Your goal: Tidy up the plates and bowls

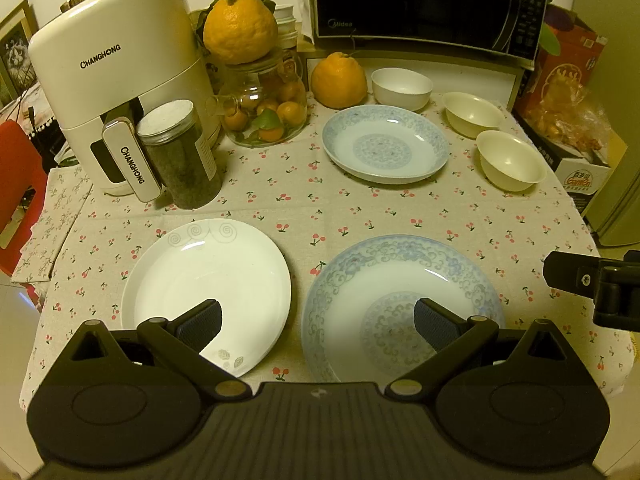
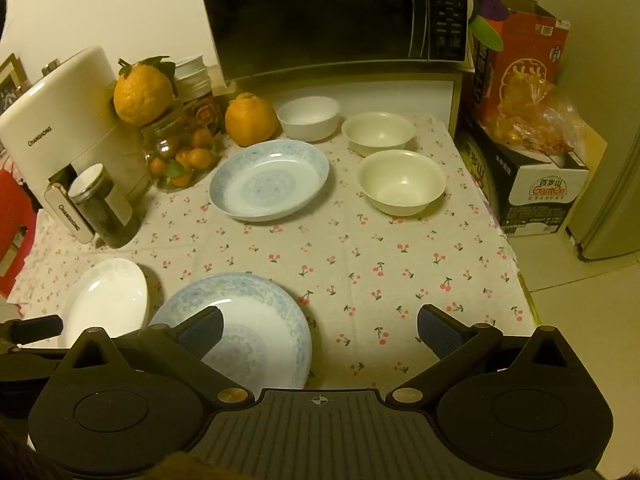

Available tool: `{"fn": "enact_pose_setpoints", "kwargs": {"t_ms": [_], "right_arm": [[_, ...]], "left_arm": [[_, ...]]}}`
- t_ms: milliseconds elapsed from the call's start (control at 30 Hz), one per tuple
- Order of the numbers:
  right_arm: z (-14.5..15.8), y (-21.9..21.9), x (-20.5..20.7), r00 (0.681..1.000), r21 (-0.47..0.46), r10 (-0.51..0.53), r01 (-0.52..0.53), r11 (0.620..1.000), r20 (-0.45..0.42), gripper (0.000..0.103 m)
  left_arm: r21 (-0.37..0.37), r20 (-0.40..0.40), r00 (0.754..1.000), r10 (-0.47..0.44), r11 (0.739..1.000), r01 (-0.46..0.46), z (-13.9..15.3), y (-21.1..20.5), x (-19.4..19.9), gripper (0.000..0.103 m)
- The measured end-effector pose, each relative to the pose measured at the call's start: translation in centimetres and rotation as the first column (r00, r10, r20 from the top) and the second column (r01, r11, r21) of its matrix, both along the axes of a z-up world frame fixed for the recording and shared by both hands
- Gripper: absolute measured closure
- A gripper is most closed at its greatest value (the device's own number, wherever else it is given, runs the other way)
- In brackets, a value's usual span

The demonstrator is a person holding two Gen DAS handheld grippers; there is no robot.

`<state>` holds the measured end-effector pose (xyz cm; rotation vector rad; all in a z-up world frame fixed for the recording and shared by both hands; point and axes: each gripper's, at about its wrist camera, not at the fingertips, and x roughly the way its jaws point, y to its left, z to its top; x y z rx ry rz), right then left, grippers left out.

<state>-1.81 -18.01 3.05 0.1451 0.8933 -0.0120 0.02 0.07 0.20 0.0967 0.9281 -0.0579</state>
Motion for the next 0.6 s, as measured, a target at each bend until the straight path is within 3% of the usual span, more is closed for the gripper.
{"fn": "enact_pose_setpoints", "kwargs": {"t_ms": [600], "right_arm": [[-0.27,-0.1,0.05,1.0,-0.002,-0.008,0.008,1.0,-0.011,0.0]], "left_arm": [[-0.004,0.009,1.0,0.003,1.0,-0.003,0.13,-0.05,-0.16,0.0]]}}
